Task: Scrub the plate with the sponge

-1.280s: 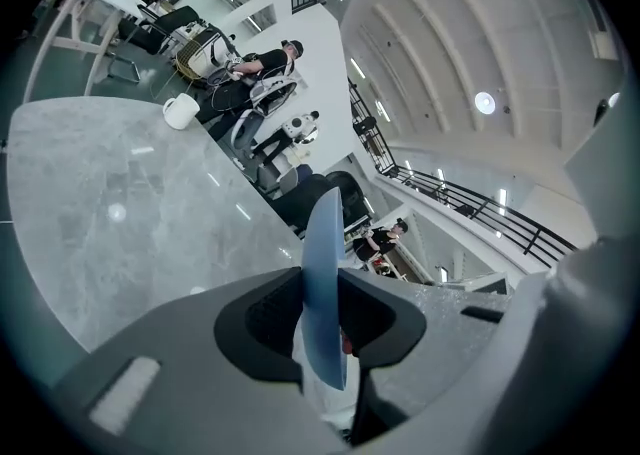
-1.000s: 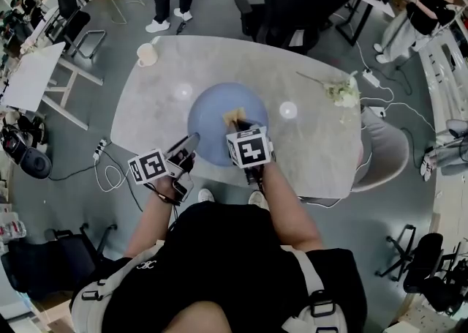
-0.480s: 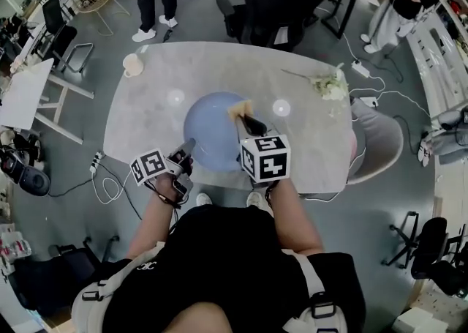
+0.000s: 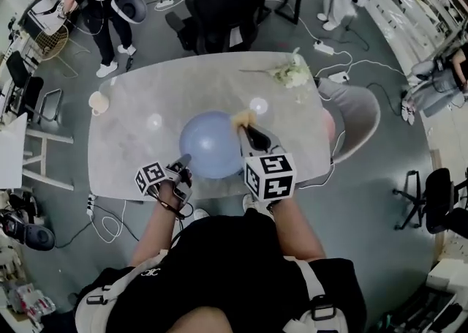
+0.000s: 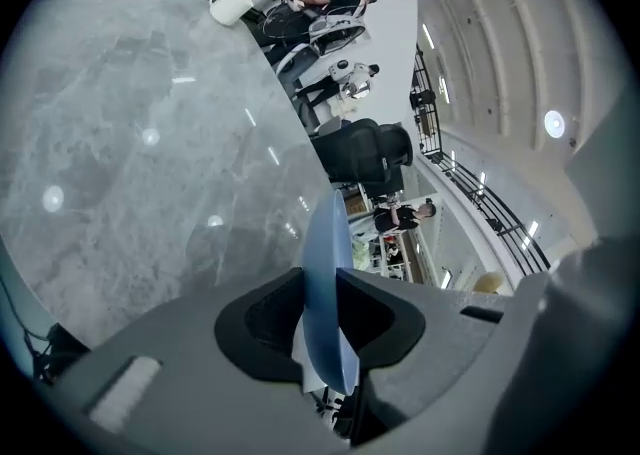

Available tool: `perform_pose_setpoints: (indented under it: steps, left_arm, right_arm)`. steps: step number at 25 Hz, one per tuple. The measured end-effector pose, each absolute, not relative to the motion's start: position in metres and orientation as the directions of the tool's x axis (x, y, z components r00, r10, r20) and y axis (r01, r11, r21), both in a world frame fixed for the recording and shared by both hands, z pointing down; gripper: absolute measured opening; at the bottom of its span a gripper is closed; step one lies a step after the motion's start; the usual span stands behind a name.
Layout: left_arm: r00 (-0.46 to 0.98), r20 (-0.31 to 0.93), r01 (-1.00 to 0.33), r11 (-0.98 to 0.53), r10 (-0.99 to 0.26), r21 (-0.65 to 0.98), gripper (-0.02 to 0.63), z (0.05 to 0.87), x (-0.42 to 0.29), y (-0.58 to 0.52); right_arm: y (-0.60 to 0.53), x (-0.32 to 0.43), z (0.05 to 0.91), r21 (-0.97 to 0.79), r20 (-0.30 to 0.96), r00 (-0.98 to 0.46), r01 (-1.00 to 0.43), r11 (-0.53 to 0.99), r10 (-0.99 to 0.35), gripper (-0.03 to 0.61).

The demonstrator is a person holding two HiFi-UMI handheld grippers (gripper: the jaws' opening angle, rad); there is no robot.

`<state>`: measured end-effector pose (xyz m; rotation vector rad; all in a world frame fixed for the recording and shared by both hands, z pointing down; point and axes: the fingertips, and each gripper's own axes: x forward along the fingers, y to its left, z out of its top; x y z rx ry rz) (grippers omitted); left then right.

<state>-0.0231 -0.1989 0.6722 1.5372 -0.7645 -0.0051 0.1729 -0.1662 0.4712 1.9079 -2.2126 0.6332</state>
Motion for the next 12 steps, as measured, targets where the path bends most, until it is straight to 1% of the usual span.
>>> perform_pose_setpoints:
  steps: [2, 8, 12]
  left_arm:
    - [0.778, 0.458, -0.464, 0.099, -0.431, 0.881, 0.084, 0.690, -0.015, -0.199]
    - [0.779, 0.499, -0.473, 0.166, -0.379, 0.865, 0.084, 0.733, 0.005, -0.206]
    - [0.769, 0.531, -0.504, 0.173, -0.355, 0.846, 0.084, 0.752, 0.010, -0.210]
  right_arm:
    - [-0.157, 0.186, 0.469, -0.207, 0.356, -0.140, -0.976, 0.068, -0.924, 0.021]
    - [-0.131, 0.218, 0.436, -0.120, 0.173, -0.004, -0.993, -0.017, -0.985, 0.021]
    - [-0.122, 0.228, 0.423, -0.100, 0.120, 0.051, -0.993, -0.063, -0.991, 0.021]
